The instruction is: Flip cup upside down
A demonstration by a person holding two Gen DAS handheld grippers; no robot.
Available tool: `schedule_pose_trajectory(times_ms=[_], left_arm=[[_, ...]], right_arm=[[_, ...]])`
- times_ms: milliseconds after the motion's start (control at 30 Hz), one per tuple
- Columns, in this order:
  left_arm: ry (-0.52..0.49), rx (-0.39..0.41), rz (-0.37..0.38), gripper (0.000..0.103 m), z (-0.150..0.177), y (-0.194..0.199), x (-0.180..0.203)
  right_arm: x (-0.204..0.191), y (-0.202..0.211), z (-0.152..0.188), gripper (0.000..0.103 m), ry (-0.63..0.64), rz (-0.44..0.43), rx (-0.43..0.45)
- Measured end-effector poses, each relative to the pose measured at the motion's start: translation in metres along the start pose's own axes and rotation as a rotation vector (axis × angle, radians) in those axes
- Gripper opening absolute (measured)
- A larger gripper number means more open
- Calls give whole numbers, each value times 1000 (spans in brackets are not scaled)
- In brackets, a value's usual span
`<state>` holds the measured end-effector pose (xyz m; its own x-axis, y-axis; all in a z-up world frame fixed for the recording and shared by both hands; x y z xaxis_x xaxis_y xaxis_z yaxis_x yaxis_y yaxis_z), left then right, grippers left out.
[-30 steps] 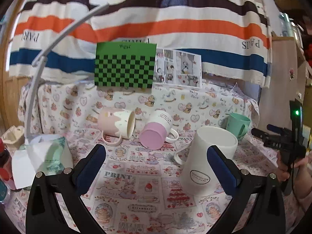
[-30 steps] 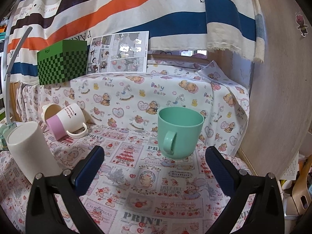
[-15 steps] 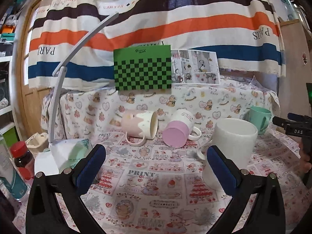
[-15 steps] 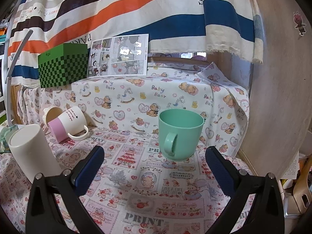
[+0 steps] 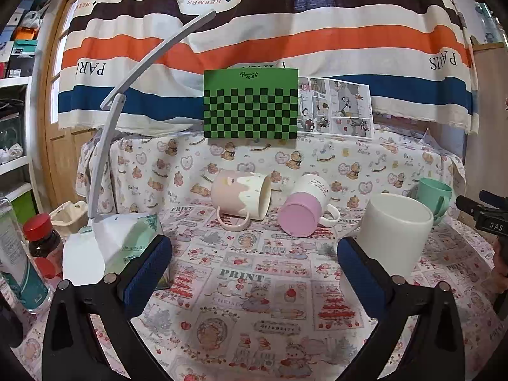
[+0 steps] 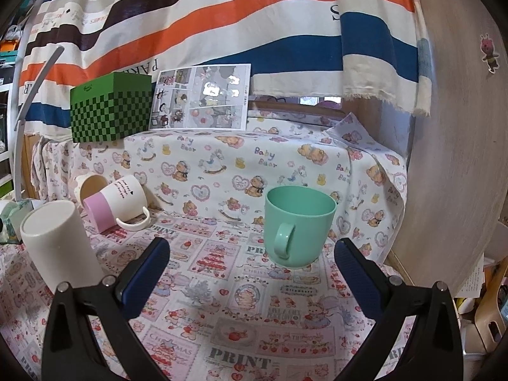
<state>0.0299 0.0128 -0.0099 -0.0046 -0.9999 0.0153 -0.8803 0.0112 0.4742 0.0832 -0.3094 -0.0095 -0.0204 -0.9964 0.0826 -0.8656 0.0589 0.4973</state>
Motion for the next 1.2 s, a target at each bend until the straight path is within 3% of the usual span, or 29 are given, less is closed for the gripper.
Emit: schedule_pose_trajectory(times_ms=[700, 1200], left_arm=[[5, -44, 25, 103, 1, -8, -1], [3, -34, 14, 103, 1, -5, -1]], right_arm=[[4, 10, 2, 103, -23, -6, 45], [3, 9, 1, 103, -16, -5, 46]])
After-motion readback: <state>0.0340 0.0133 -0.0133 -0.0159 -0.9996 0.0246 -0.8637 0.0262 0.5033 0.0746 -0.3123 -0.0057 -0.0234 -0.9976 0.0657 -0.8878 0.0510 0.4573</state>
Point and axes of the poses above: each gripper's, at about its wrist camera, not at the fingertips, and y roughly against the way its jaws point, x to its right, z to its underside, the point moved 2 cm from there along -y, roughly the way its jaws point, and after that the axes turned 10 degrees about -x, right-handed, at the moved point
